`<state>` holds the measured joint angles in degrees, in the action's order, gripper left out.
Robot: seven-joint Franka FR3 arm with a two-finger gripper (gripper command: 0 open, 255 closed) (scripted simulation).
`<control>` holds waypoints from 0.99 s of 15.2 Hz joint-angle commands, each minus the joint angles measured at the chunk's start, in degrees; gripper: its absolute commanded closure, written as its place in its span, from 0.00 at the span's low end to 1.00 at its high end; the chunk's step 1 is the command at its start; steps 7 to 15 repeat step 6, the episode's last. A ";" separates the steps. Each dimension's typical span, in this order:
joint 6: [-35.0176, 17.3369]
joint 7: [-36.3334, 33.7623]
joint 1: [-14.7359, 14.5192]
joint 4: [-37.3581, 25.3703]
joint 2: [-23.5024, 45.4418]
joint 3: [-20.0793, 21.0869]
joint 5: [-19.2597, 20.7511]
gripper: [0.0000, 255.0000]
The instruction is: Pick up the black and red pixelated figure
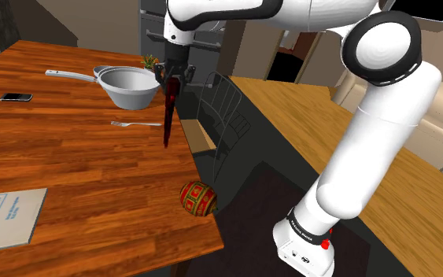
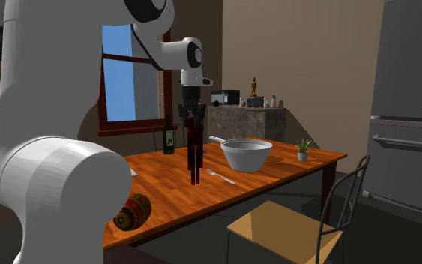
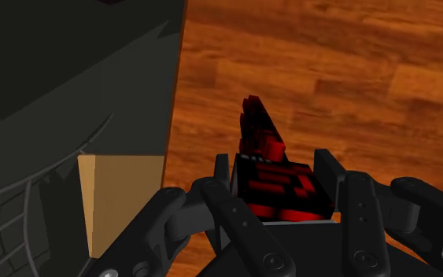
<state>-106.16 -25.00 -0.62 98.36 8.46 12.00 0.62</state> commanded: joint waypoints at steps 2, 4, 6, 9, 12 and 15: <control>2.22 0.00 -0.01 -2.04 -0.20 0.02 -0.05 1.00; 3.75 -0.01 -0.02 -3.51 -0.25 0.03 -0.06 1.00; 3.86 -0.01 -0.02 -3.62 -0.26 0.03 -0.06 1.00; 3.86 -0.01 -0.02 -3.62 -0.26 0.03 -0.06 1.00; 3.86 -0.01 -0.02 -3.62 -0.26 0.03 -0.06 1.00; 3.86 -0.01 -0.02 -3.62 -0.26 0.03 -0.06 1.00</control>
